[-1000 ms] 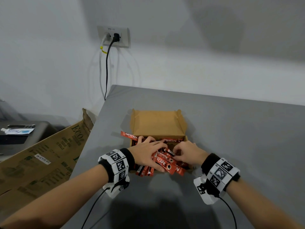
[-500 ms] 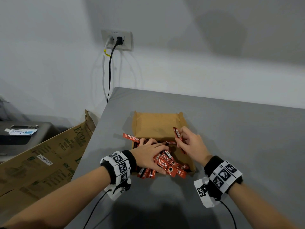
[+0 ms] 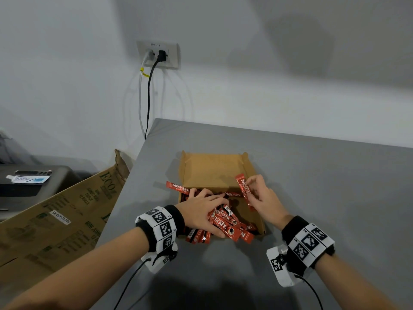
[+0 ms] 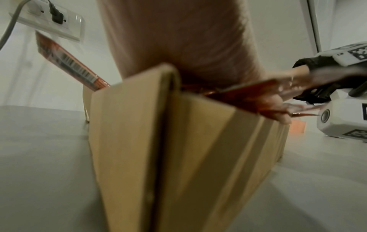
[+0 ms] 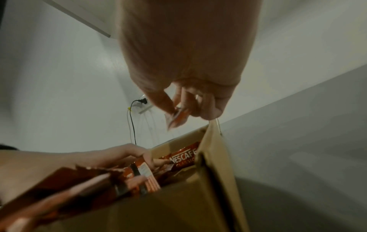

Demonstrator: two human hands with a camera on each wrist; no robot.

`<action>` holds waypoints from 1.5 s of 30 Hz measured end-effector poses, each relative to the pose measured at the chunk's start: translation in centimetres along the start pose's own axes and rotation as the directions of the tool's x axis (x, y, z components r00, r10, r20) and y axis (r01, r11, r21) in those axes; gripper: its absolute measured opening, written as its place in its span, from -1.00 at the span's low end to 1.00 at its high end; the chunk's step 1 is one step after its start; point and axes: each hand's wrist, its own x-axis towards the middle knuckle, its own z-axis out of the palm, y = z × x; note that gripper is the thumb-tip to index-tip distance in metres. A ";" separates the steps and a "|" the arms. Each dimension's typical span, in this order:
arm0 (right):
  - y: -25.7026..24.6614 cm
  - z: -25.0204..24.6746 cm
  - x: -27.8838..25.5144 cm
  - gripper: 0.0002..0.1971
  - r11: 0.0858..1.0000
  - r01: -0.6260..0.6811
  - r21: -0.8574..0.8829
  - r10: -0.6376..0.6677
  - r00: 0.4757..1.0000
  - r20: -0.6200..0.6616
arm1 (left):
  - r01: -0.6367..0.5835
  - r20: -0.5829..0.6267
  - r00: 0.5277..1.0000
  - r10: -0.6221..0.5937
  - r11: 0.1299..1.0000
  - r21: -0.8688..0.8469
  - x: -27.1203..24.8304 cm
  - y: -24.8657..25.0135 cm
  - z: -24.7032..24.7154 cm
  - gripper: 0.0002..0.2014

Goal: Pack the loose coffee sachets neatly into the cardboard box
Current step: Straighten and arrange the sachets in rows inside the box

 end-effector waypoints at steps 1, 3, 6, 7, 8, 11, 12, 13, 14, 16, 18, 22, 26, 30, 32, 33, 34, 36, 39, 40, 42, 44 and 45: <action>-0.1 0.1 0.0 -0.74 1.000 0.010 0.003 -0.010 1.000 -0.015 | 0.001 -0.003 1.000 -0.001 1.000 0.005 0.0 0.0 0.1 -0.14; -0.2 0.1 0.0 -0.62 1.000 0.005 0.026 -0.004 0.998 -0.066 | 0.003 -0.006 1.000 -0.003 1.000 0.023 0.1 -0.1 0.1 -0.13; -0.3 0.0 0.0 -0.70 0.991 -0.023 0.135 0.031 0.998 -0.058 | 0.006 -0.003 1.000 -0.006 0.999 0.037 0.1 -0.1 0.1 -0.13; -0.3 0.0 0.0 -0.73 0.989 -0.028 0.146 0.034 0.999 -0.039 | 0.006 -0.001 1.000 -0.006 0.999 0.036 0.1 -0.1 0.1 -0.13; -0.4 0.0 0.0 -0.77 0.989 -0.032 0.144 0.036 0.999 -0.024 | 0.006 0.000 1.000 -0.006 0.999 0.035 0.1 -0.1 0.1 -0.13; -0.5 0.1 -0.1 -0.78 0.990 -0.023 0.140 0.027 0.999 -0.025 | 0.008 0.002 1.000 -0.008 1.000 0.030 0.0 0.0 0.0 -0.13; -0.5 0.1 -0.1 -0.78 0.991 -0.016 0.130 0.020 0.999 -0.029 | 0.008 0.002 1.000 -0.008 1.000 0.027 0.0 0.0 0.0 -0.13; -0.4 -0.1 0.0 -0.80 0.994 -0.006 0.111 0.009 0.999 -0.034 | 0.006 0.003 1.000 -0.006 1.000 0.024 0.0 0.0 0.0 -0.13; -0.3 -0.3 0.1 -0.84 0.998 0.010 0.070 -0.006 0.999 -0.048 | 0.004 0.006 1.000 -0.004 1.000 0.021 0.0 0.0 0.0 -0.14; 0.0 -0.9 0.7 -0.89 0.996 0.037 -0.084 -0.046 0.994 -0.099 | 0.004 0.010 1.000 -0.004 1.000 0.014 0.0 0.1 0.0 -0.13; 0.3 -1.2 1.4 -0.84 0.970 0.080 -0.229 -0.100 0.992 -0.078 | 0.005 0.008 1.000 -0.005 1.000 0.007 0.0 0.0 0.0 -0.13; -0.1 -0.6 2.0 -0.72 0.884 0.193 -0.426 -0.133 0.977 0.168 | 0.007 0.011 1.000 -0.007 1.000 0.018 0.0 0.0 -0.1 -0.14; -0.9 0.0 2.7 -0.95 0.813 0.204 -0.545 -0.094 0.970 0.223 | 0.016 0.000 1.000 -0.016 1.000 0.010 -0.1 0.2 -0.2 -0.16; -0.6 0.7 3.1 -0.91 0.754 0.224 -0.618 -0.056 0.958 0.280 | 0.007 -0.031 1.000 -0.006 1.000 0.025 -0.1 -0.1 0.0 -0.12; -0.6 1.0 3.1 -0.88 0.716 0.246 -0.653 -0.055 0.953 0.298 | 0.004 -0.050 0.999 -0.003 1.000 0.021 -0.1 -0.2 0.2 -0.13; -0.5 1.1 3.1 -0.86 0.696 0.264 -0.668 -0.063 0.949 0.310 | 0.001 -0.060 0.998 0.000 1.000 0.023 -0.1 -0.2 0.2 -0.14; -0.5 1.3 3.0 -0.85 0.683 0.281 -0.674 -0.075 0.945 0.318 | -0.002 -0.068 0.998 0.004 1.000 0.029 -0.1 -0.2 0.3 -0.14; -0.4 1.5 3.0 -0.83 0.685 0.296 -0.666 -0.096 0.942 0.321 | -0.012 -0.072 0.997 0.016 0.999 0.045 -0.1 -0.3 0.3 -0.16; 0.0 1.6 2.7 -0.81 0.686 0.309 -0.659 -0.129 0.942 0.309 | -0.024 -0.070 0.997 0.028 0.998 0.058 -0.1 -0.2 0.3 -0.17; 0.1 1.6 2.6 -0.83 0.674 0.321 -0.665 -0.157 0.942 0.296 | -0.025 -0.070 0.997 0.029 0.998 0.059 -0.2 -0.2 0.2 -0.17; 0.3 1.6 2.5 -0.89 0.638 0.334 -0.693 -0.205 0.942 0.265 | -0.022 -0.066 0.998 0.026 0.998 0.062 -0.1 -0.1 0.2 -0.17; 0.2 1.4 2.4 -0.92 0.653 0.303 -0.695 -0.191 0.953 0.236 | -0.014 -0.059 0.998 0.018 0.998 0.064 -0.1 -0.1 0.2 -0.17; 0.2 1.2 2.4 -0.93 0.674 0.282 -0.682 -0.185 0.959 0.214 | -0.011 -0.055 0.998 0.015 0.998 0.064 0.0 -0.1 0.2 -0.17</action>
